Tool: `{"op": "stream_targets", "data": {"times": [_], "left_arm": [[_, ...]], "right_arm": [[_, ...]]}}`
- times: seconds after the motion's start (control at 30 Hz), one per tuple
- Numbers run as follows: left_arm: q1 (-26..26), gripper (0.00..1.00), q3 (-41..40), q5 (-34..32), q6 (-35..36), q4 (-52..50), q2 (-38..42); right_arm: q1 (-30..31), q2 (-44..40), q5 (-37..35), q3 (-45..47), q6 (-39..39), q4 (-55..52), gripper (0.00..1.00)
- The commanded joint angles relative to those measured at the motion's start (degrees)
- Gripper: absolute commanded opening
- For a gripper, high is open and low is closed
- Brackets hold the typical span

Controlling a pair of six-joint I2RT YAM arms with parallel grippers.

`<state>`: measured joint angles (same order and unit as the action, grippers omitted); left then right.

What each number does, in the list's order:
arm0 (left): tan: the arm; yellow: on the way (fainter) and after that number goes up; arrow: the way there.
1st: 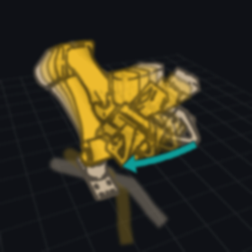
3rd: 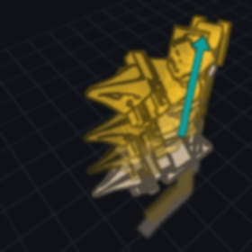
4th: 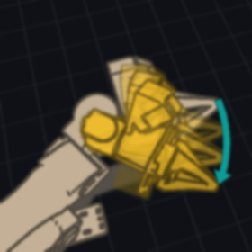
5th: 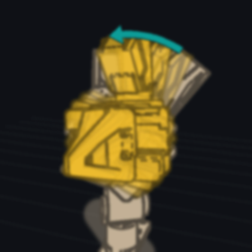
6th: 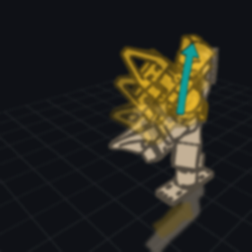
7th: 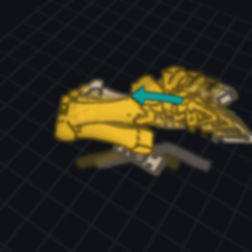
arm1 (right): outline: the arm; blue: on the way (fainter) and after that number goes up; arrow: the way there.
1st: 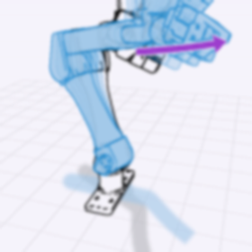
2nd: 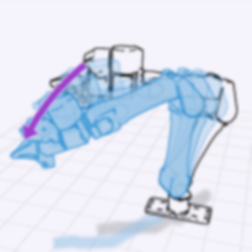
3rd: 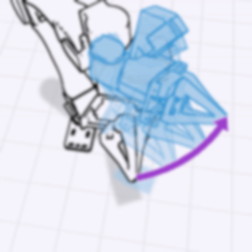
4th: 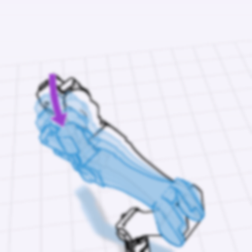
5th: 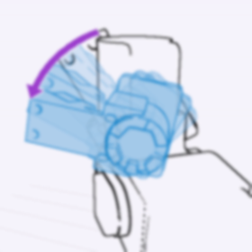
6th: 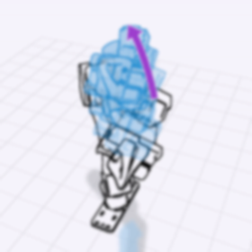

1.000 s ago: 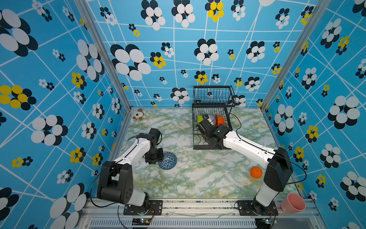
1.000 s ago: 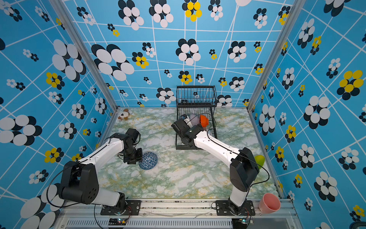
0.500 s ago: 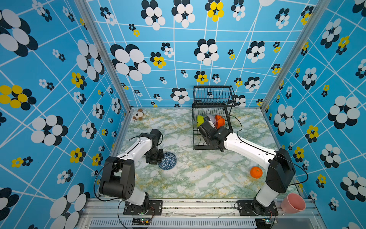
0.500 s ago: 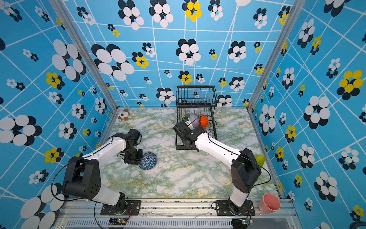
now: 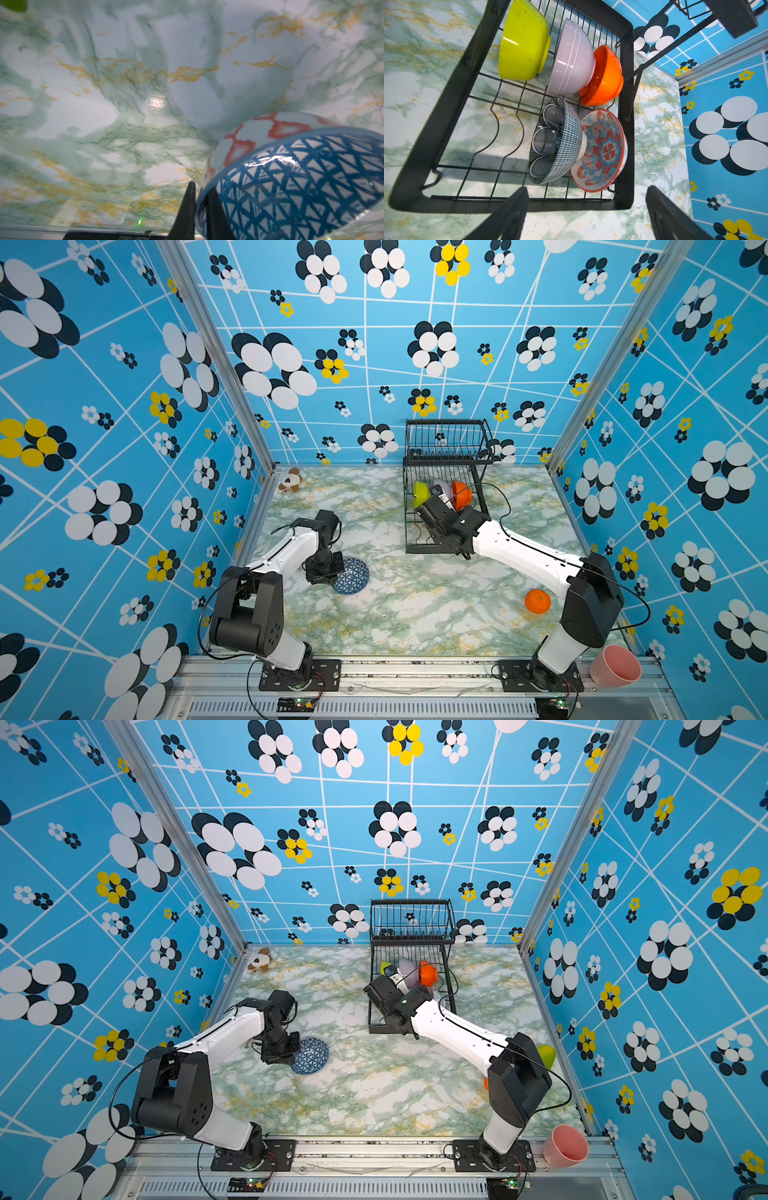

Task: Load bowls into a dish rack
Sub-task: Pick up the bowl from the middle-left of the table.

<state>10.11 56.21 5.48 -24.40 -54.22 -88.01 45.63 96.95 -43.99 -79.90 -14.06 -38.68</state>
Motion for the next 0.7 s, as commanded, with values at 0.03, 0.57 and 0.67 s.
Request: {"op": "stream_targets", "data": {"times": [0.03, 0.57, 0.67], "left_arm": [[-0.3, 0.01, -0.3, -1.1, -0.1, -0.1, -0.8], [0.2, 0.0, 3.4, 4.9, -1.5, 3.4, 7.6], [0.4, 0.0, 7.1, 6.8, -1.1, 2.8, 8.1]], "right_arm": [[-0.2, -2.0, -0.1, 1.2, -1.2, 0.2, 0.92], [-0.2, -3.3, -0.6, 1.4, -0.7, -0.7, 0.92], [-0.2, -3.5, -0.4, 1.5, -0.9, -1.0, 0.9]]}}
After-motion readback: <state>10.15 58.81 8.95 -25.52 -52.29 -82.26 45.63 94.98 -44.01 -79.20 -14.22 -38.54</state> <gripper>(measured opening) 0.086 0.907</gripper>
